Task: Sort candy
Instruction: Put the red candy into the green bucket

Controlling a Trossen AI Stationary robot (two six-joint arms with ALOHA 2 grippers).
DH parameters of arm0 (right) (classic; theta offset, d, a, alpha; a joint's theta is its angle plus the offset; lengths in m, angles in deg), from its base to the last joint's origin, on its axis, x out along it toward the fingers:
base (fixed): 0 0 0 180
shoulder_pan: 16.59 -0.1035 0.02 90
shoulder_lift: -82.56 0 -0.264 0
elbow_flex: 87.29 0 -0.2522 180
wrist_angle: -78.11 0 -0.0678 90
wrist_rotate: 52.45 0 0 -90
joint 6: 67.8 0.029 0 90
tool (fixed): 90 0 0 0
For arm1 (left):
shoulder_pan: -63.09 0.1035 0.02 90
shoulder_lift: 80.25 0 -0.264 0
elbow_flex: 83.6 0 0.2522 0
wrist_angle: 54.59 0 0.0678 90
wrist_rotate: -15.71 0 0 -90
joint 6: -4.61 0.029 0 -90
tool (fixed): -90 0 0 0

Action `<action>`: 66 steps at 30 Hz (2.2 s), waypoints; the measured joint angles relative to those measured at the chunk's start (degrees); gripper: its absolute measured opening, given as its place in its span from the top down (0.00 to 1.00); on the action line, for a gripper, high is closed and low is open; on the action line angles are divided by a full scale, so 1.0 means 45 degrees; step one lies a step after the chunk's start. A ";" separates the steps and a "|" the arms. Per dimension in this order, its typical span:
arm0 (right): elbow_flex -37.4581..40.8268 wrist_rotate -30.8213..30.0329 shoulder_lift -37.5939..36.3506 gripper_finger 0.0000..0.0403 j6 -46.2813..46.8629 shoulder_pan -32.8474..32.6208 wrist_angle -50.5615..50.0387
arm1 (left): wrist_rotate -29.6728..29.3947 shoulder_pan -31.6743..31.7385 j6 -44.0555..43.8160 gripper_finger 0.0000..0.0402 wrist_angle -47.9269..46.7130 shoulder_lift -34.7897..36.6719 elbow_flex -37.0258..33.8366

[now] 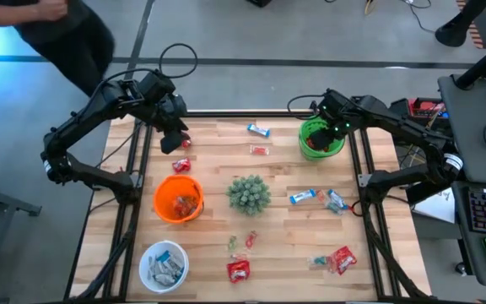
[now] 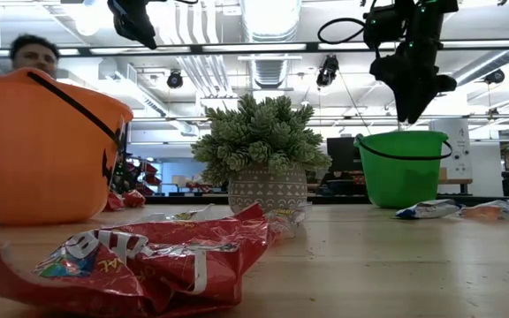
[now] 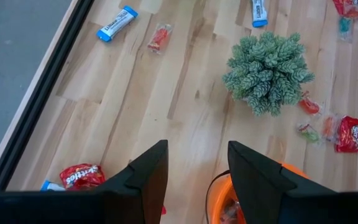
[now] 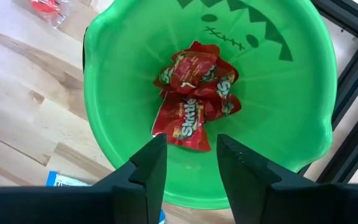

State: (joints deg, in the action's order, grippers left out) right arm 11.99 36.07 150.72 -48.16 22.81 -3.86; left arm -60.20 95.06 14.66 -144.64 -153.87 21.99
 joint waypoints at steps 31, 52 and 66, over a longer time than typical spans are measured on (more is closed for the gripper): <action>-0.2041 0.0000 0.0000 0.69 0.0295 0.0000 0.0017 | -0.1685 0.0005 -0.0026 0.63 -0.0005 -0.0005 -0.0005; -0.3798 0.2055 0.0033 0.71 -0.1005 -0.0019 0.0595 | -0.1685 0.0005 -0.0044 0.63 0.0083 -0.0073 -0.0010; -0.3798 0.2103 0.0044 0.72 -0.0948 -0.0034 0.0933 | -0.1683 0.0005 0.0651 0.63 0.0107 -0.0885 -0.0010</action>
State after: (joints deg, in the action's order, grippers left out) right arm -5.10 45.53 150.92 -52.42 22.66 0.34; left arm -67.78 95.08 17.59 -144.16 -157.86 21.94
